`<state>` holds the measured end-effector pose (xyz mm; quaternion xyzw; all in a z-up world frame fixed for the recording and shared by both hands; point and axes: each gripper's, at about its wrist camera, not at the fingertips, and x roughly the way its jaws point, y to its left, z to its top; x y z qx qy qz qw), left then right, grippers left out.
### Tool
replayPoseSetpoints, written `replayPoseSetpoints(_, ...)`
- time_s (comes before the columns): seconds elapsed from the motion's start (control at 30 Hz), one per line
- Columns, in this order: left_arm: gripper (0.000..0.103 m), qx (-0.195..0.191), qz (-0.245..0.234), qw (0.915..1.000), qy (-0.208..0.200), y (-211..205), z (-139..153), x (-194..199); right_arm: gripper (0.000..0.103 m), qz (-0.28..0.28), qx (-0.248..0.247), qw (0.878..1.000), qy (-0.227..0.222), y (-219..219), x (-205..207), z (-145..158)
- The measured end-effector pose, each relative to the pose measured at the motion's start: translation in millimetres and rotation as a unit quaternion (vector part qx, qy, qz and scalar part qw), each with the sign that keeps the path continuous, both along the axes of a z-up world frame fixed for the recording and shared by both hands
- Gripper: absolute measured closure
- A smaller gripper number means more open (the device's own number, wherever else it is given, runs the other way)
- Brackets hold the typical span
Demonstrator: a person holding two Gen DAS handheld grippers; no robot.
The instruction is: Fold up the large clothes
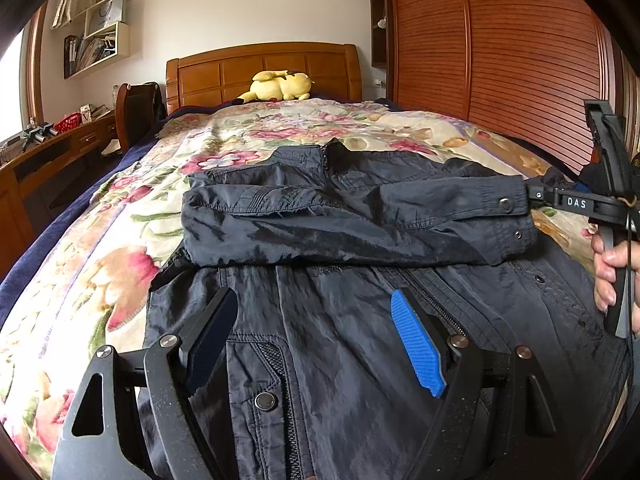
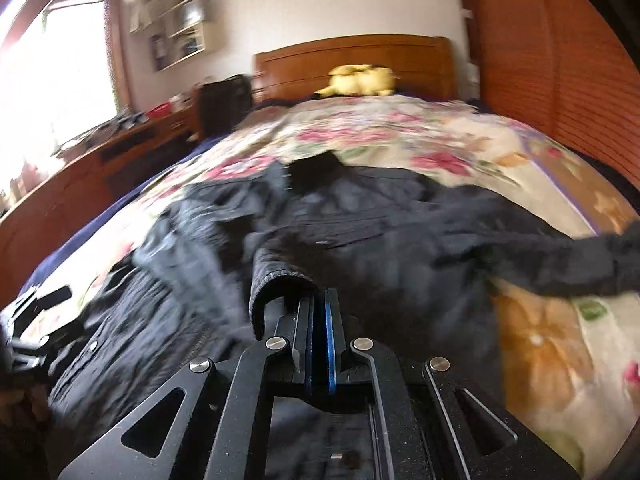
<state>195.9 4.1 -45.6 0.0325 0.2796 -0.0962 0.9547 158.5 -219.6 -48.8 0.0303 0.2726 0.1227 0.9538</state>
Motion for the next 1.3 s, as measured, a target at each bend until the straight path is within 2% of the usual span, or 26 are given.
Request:
replayPoseSetpoints(0.23, 0.023, 0.004, 0.000, 1.0000, -0.001, -1.7, -0.1, -0.5, 0.099, -0.051, 0.014, 0.999, 0.003, -22.5, -0.1, -0.6)
replayPoseSetpoints(0.33, 0.023, 0.003, 0.000, 1.0000, -0.001, -1.0, -0.2, -0.9, 0.098, -0.104, 0.004, 0.995, 0.000, -27.2, -0.3, 1.6)
replayPoseSetpoints(0.37, 0.023, 0.003, 0.000, 1.0000, -0.001, -1.2, 0.1, -0.7, 0.090, -0.122, -0.001, 0.992, -0.001, -30.6, -0.4, 2.1)
replayPoseSetpoints(0.4, 0.023, 0.003, 0.000, 1.0000, -0.001, -1.2, -0.1, -0.9, 0.087, -0.132, 0.000, 0.991, 0.001, -30.4, 3.4, 3.7)
replayPoseSetpoints(0.5, 0.023, 0.004, 0.000, 1.0000, -0.001, -1.6, -0.2, -0.5, 0.074, -0.119, 0.010, 0.993, -0.001, -29.2, 2.5, 4.6)
replayPoseSetpoints(0.57, 0.023, 0.007, -0.001, 1.0000, -0.003, -3.0, 0.3, -1.2, 0.058, -0.102, 0.005, 0.995, 0.000, -21.8, 1.9, 4.3)
replayPoseSetpoints(0.73, 0.023, 0.010, -0.003, 0.9999, -0.010, -4.7, 6.2, -4.8, 0.056, -0.071, -0.007, 0.997, 0.005, -4.8, 8.4, -0.1)
replayPoseSetpoints(0.8, 0.023, -0.006, -0.006, 0.9999, -0.011, -4.3, 11.5, -4.3, 0.053, -0.058, -0.009, 0.998, 0.002, -6.5, 4.3, 4.8)
replayPoseSetpoints(0.87, 0.023, -0.018, -0.011, 0.9997, -0.011, -6.1, 15.3, -2.0, 0.039, -0.035, -0.013, 0.999, 0.001, -5.0, -0.9, 10.7)
replayPoseSetpoints(0.97, 0.023, -0.015, -0.015, 0.9996, -0.019, -14.0, 19.4, 0.0, 0.028, -0.022, -0.034, 0.999, -0.005, -7.9, -3.7, 15.6)
replayPoseSetpoints(1.13, 0.023, -0.016, -0.023, 0.9995, -0.017, -23.5, 17.3, 10.9, 0.027, -0.032, -0.060, 0.998, 0.005, -38.1, 8.6, 15.5)
replayPoseSetpoints(1.3, 0.023, -0.006, -0.025, 0.9996, -0.012, -32.6, 11.1, 24.3, 0.027, -0.076, -0.116, 0.990, 0.030, -96.6, 45.6, 12.7)
